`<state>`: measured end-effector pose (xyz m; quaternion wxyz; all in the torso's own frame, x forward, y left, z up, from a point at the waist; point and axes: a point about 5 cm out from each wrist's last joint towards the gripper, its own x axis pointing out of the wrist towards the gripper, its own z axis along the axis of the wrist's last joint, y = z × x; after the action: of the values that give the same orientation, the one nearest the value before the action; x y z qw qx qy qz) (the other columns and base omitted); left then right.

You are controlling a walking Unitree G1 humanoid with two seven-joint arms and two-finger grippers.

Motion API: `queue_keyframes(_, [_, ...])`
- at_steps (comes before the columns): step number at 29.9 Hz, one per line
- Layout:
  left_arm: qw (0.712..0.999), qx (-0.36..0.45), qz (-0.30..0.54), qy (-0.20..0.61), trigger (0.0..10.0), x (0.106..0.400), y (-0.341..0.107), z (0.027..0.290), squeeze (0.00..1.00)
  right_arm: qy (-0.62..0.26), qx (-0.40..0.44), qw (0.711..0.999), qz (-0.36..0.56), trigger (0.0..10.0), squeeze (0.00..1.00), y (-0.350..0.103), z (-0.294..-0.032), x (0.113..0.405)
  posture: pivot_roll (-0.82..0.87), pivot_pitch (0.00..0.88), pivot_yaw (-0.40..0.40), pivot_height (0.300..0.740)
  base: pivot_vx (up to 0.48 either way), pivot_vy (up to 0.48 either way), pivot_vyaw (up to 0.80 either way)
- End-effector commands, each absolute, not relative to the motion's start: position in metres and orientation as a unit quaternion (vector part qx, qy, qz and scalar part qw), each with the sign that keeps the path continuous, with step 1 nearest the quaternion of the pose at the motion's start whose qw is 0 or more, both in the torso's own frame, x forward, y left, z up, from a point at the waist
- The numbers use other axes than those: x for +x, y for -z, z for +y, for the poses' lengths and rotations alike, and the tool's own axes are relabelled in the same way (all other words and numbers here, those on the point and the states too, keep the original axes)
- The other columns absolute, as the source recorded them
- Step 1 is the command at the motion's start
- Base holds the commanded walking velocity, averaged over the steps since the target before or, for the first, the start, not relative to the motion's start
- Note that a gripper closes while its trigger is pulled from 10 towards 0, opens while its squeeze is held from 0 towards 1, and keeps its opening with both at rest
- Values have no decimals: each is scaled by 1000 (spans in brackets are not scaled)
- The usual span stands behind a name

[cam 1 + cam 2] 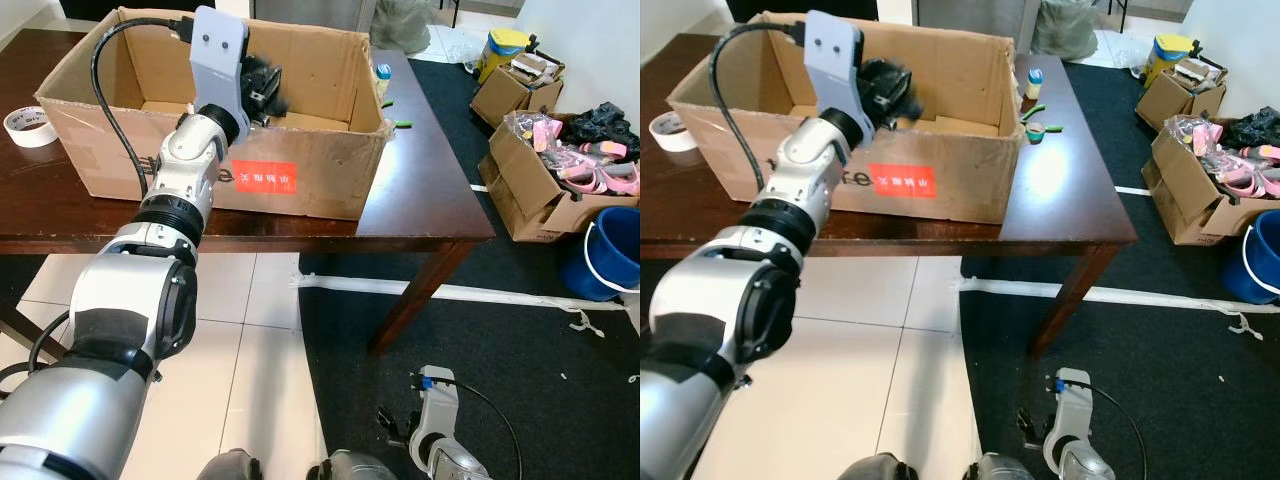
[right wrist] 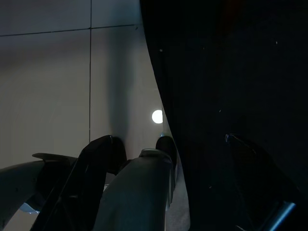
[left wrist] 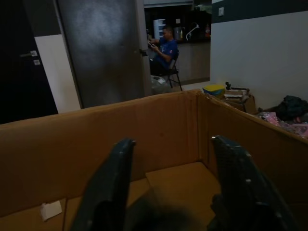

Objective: Picking trash to rubbish bin

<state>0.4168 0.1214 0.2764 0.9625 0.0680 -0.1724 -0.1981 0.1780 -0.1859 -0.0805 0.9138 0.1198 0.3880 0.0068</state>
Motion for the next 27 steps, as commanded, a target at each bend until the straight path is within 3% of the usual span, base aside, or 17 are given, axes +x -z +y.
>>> queue_keyframes(1, [962, 73, -170, 200, 10000, 417, -274, 119, 1000, 0, 122, 911, 393, 10000, 0, 83, -187, 173, 21, 86, -31, 740, 0, 0, 0])
queue_keyframes(8, [972, 56, -159, 160, 10000, 419, -272, 138, 1000, -2, 121, 912, 392, 10000, 0, 82, -187, 174, 25, 86, -32, 740, 0, 0, 0])
queue_keyframes(11, [983, -18, -142, 111, 10000, 421, -272, 161, 1000, -1, 122, 912, 392, 10000, 0, 82, -187, 174, 27, 87, -32, 740, 0, 0, 0])
queue_keyframes(12, [986, -46, -132, 91, 10000, 421, -269, 171, 0, 0, 123, 912, 392, 10000, 0, 82, -187, 175, 27, 86, -31, 740, 0, 0, 0])
queue_keyframes(17, [986, -128, -101, 33, 10000, 418, -254, 206, 0, 0, 125, 911, 393, 10000, 0, 82, -187, 174, 27, 86, -31, 740, 0, 0, 0])
queue_keyframes(27, [978, -191, -79, -3, 10000, 408, -222, 231, 0, -3, 125, 911, 394, 10000, 0, 82, -187, 175, 43, 86, -39, 740, 0, 0, 0])
